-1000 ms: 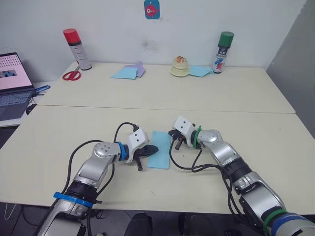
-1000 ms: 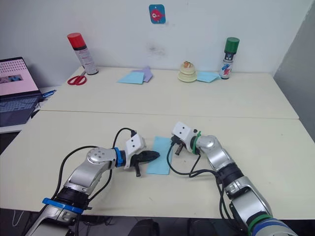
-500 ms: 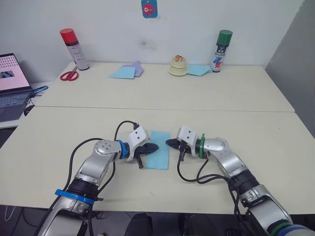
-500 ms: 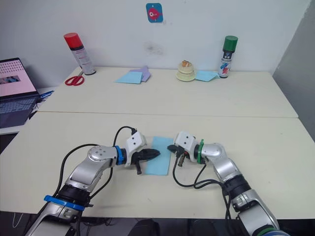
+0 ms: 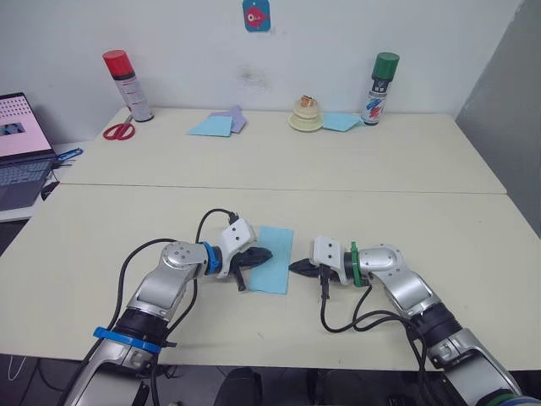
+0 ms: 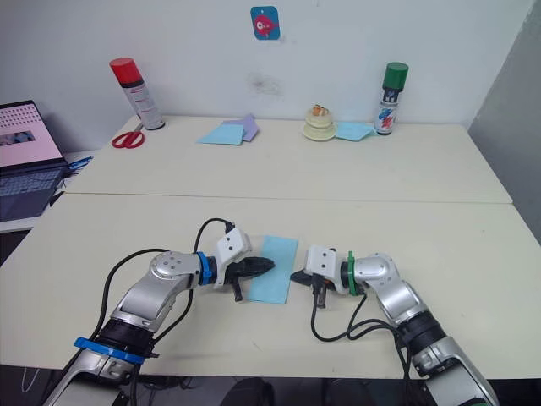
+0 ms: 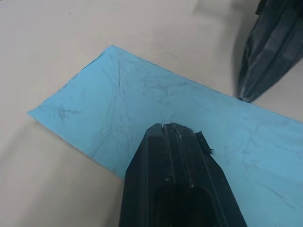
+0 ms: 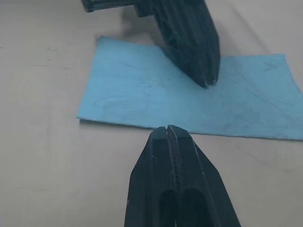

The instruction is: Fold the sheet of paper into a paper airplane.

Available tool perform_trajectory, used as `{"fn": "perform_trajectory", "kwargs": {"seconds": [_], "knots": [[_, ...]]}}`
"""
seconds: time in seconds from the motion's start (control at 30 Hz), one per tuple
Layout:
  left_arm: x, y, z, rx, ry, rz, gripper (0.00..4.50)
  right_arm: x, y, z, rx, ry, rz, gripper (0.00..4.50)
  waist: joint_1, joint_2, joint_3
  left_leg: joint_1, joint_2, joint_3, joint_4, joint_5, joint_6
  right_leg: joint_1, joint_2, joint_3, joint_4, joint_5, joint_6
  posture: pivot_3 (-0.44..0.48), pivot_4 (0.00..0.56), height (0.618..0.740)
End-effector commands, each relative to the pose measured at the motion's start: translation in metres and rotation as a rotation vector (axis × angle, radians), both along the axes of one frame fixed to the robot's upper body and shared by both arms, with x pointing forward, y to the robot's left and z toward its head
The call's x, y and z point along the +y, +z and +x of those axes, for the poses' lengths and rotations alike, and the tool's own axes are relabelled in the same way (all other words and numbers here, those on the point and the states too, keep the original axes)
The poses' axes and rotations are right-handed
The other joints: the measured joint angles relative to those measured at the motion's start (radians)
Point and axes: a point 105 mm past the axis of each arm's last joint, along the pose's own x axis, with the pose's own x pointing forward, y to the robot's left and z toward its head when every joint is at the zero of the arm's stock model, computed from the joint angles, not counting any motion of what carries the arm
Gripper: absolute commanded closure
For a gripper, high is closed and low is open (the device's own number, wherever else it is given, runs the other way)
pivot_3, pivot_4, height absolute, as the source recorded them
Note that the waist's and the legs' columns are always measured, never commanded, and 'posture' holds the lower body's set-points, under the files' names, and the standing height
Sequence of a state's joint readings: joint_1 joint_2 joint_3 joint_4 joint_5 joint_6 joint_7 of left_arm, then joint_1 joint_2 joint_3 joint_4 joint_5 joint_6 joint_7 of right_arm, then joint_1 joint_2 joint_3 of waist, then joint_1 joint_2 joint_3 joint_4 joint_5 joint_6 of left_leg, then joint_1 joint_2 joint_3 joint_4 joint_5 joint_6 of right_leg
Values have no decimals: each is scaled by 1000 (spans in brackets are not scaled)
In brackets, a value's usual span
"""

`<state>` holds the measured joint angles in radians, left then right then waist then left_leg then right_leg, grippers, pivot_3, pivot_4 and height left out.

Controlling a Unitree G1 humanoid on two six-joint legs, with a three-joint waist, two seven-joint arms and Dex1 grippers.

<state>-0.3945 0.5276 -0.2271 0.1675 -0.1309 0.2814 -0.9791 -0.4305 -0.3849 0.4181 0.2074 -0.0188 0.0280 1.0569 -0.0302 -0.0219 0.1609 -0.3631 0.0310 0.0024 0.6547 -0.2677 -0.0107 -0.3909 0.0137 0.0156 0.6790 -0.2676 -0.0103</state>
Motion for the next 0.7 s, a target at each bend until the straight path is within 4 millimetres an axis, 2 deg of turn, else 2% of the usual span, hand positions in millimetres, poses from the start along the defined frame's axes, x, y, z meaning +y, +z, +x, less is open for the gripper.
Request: {"fn": "perform_trajectory", "kwargs": {"seconds": [0.03,0.13,0.3,0.4,0.6,0.7], "knots": [[8,-14,-3,47,33,44,4500,0,-36,-32,118,106,-119,4470,0,0,0,0,0,0,-1,0,0,0,0,0,0,0,0,0,150,729],[7,-15,-3,49,31,45,4500,0,-27,-24,60,66,-82,4470,1,-1,-1,1,0,0,-6,0,0,0,0,0,-3,-1,0,0,150,729],[7,-15,-4,48,27,49,4500,-10,14,0,-54,-31,28,4470,1,-1,0,1,0,0,-9,0,0,0,0,0,-5,-1,-1,0,150,729],[7,-16,-5,48,25,51,4500,-15,29,10,-67,-82,69,4470,1,-2,1,0,-1,0,-9,0,0,-1,-1,-1,-5,-1,0,0,150,729],[4,-18,-7,52,9,59,4500,-1,27,36,-102,-158,70,4470,1,-2,2,0,-1,0,-9,0,0,-2,-1,0,-5,-1,0,0,150,729],[4,-18,-7,50,7,61,4500,11,19,38,-86,-140,58,4470,0,-2,2,-1,-1,1,-9,0,0,-3,-1,0,-4,-1,0,0,150,729]]}}
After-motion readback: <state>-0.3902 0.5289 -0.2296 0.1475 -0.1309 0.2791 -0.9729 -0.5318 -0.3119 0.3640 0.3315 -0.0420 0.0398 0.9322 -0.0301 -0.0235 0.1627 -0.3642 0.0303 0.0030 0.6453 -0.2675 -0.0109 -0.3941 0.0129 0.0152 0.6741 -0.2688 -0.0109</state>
